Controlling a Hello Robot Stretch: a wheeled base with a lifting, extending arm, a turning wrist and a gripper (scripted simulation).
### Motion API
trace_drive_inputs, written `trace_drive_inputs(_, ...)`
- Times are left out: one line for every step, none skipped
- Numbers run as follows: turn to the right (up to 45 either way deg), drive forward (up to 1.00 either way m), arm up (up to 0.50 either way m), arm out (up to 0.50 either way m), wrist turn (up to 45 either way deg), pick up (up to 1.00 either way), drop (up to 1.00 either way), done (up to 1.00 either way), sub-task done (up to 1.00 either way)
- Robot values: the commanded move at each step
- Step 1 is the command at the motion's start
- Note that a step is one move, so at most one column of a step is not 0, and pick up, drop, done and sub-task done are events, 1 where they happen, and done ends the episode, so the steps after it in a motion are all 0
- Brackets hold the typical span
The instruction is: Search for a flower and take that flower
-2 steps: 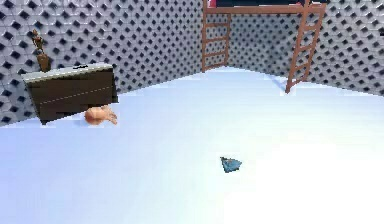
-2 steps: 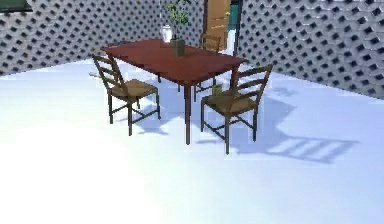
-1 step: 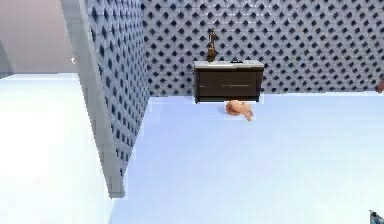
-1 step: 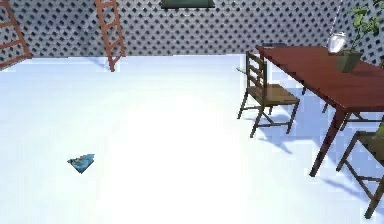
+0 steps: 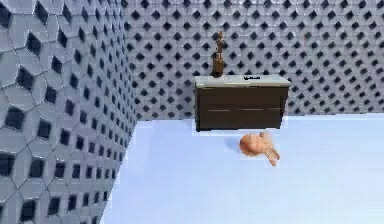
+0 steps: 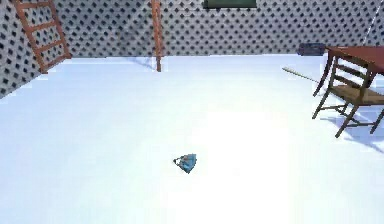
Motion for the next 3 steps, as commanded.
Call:
trace_drive_inputs(-24.0, 0.00, 0.00, 0.00, 0.0, 0.00, 0.00, 0.00, 0.00)
trace_drive_inputs(0.0, 0.05, 0.00, 0.00, 0.0, 0.00, 0.00, 0.00, 0.00)
trace_drive_inputs(-45.0, 0.00, 0.00, 0.00, 0.0, 0.00, 0.00, 0.00, 0.00)
